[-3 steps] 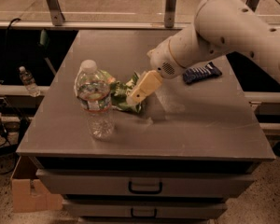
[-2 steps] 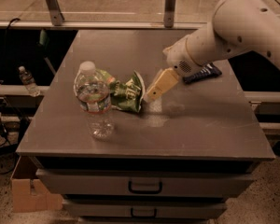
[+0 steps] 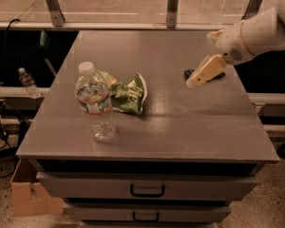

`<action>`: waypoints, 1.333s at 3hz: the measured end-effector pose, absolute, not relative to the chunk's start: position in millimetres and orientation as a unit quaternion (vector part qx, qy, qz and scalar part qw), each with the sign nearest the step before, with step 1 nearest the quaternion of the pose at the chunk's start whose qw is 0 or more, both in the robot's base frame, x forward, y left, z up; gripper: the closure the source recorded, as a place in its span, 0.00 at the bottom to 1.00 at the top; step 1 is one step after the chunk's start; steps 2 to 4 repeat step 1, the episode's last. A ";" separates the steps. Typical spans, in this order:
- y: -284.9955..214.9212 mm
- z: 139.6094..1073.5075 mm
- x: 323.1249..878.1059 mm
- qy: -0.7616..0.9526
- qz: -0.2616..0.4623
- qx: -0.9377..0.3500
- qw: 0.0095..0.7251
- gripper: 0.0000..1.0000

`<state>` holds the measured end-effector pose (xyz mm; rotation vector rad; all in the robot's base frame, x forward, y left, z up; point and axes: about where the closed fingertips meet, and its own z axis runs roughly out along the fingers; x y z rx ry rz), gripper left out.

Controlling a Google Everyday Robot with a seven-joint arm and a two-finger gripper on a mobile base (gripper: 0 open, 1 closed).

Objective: Move green jalapeno chip bag near water bottle

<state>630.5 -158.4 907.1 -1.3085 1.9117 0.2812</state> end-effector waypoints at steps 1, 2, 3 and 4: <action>-161.6 918.6 634.4 0.750 0.106 -0.514 0.403 0.00; -161.6 918.6 634.4 0.750 0.106 -0.514 0.403 0.00; -161.6 918.6 634.4 0.750 0.106 -0.514 0.403 0.00; -161.6 918.6 634.4 0.750 0.106 -0.514 0.403 0.00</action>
Offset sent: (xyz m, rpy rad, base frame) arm 0.0000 0.0000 0.0000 0.0000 0.0000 0.0000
